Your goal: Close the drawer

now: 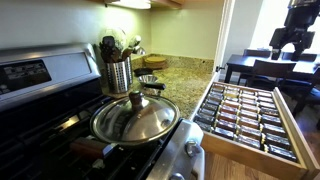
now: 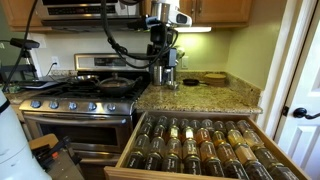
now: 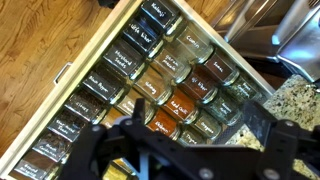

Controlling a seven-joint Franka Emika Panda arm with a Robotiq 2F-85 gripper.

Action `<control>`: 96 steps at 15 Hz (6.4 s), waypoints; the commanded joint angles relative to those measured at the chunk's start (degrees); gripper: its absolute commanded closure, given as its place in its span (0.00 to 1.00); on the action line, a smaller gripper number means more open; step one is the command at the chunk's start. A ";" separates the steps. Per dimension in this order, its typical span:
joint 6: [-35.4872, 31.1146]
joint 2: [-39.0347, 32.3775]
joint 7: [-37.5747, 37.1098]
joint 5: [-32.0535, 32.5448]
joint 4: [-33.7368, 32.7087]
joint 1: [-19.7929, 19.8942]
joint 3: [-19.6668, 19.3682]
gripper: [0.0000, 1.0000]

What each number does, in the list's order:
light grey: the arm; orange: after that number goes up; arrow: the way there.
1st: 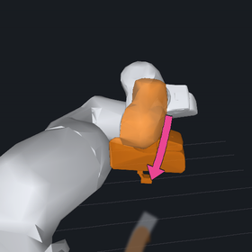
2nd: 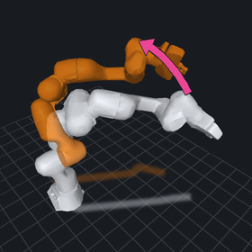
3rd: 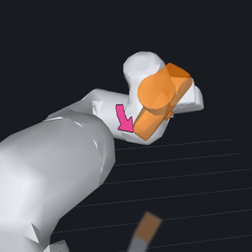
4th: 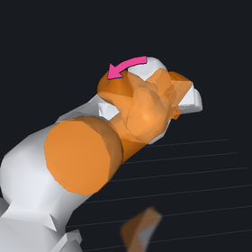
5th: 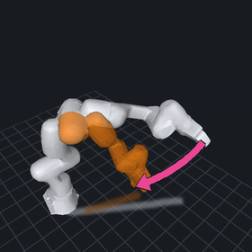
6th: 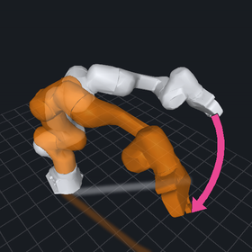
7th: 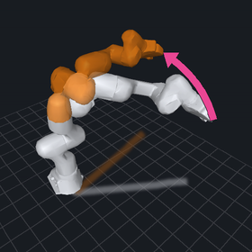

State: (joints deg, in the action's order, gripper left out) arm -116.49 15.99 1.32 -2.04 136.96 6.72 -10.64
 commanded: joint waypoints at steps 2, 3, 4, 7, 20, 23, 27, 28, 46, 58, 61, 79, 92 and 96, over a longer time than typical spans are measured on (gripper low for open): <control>-2.00 0.21 0.23 -0.28 0.54 0.94 0.38 0.00; -3.09 0.09 0.54 -0.11 0.77 1.12 0.21 0.00; -4.50 -0.53 1.63 0.29 0.82 1.54 -0.35 0.00; -8.70 -2.25 4.52 -0.33 1.06 3.55 -3.03 0.00; -17.89 -19.84 13.91 -12.86 -3.84 10.30 -8.59 0.00; -17.71 -22.81 14.08 -12.91 -5.75 10.67 -8.06 0.00; -20.52 -22.99 15.20 -14.59 -4.96 10.82 -7.49 0.00; -22.26 -24.29 15.83 -16.51 -5.08 11.16 -7.26 0.00; -23.60 -44.22 10.21 -21.45 -14.39 20.30 -5.48 0.28; -28.31 -47.05 10.41 -22.69 -15.91 24.94 -3.68 0.97; -28.59 -48.84 8.78 -21.58 -16.47 24.71 -4.12 1.00; -29.10 -52.96 10.03 -24.02 -20.56 27.22 1.97 0.98; -27.85 -55.72 4.79 -23.77 -30.06 20.50 9.35 0.98; -25.86 -59.44 -0.20 -23.26 -37.86 16.46 10.47 0.98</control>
State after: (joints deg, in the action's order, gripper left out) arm -145.25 -40.73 4.98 -24.47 105.65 25.53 -0.88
